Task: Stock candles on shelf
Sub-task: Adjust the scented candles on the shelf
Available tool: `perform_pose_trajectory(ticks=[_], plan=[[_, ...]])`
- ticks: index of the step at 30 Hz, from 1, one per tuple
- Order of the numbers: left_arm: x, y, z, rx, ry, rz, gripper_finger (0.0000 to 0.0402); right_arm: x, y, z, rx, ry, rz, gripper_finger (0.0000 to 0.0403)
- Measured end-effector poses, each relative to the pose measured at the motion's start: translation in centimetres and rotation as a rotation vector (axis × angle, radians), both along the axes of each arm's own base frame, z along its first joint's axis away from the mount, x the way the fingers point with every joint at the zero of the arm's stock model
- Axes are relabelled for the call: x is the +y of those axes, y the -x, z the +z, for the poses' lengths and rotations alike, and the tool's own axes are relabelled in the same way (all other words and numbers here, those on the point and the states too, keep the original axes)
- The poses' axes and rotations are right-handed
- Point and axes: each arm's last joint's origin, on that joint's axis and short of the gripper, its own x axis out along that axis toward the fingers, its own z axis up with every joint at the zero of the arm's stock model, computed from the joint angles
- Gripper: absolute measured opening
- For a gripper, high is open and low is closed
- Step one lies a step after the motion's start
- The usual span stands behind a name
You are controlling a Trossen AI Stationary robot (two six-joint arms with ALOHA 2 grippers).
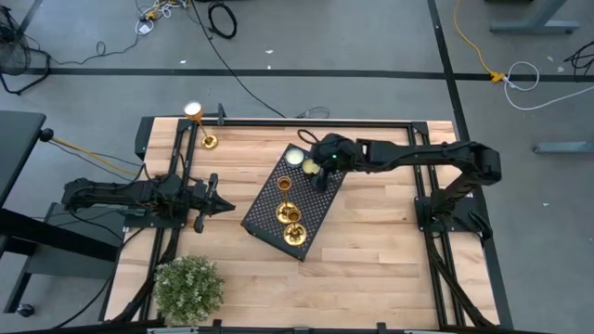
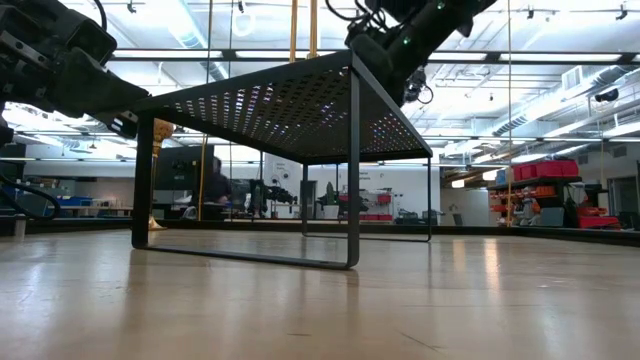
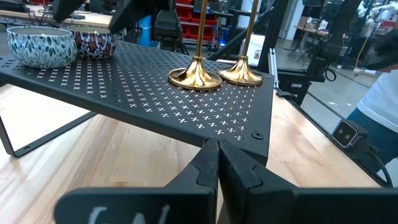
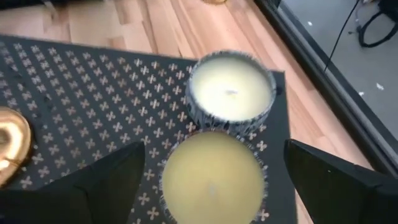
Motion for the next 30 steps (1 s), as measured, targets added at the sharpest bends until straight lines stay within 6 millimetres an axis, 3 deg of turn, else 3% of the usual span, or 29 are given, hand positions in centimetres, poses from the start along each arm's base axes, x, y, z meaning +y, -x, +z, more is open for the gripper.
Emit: perform_pose_trajectory(ticks=[8, 15, 30], plan=[[0.0, 0.0, 0.0, -0.001, 0.0, 0.0, 0.0014, -0.1, -0.6, -1.4, 0.051, 0.014, 0.019, 0.0382], [0.0, 0.0, 0.0, -0.001, 0.0, 0.0, 0.0014, -0.1, -0.6, -1.5, 0.063, 0.018, 0.013, 0.0379], [0.0, 0.0, 0.0, 0.0, 0.0, 0.0, 0.0014, -0.2, -0.3, -1.7, 0.097, 0.006, 0.005, 0.0297]])
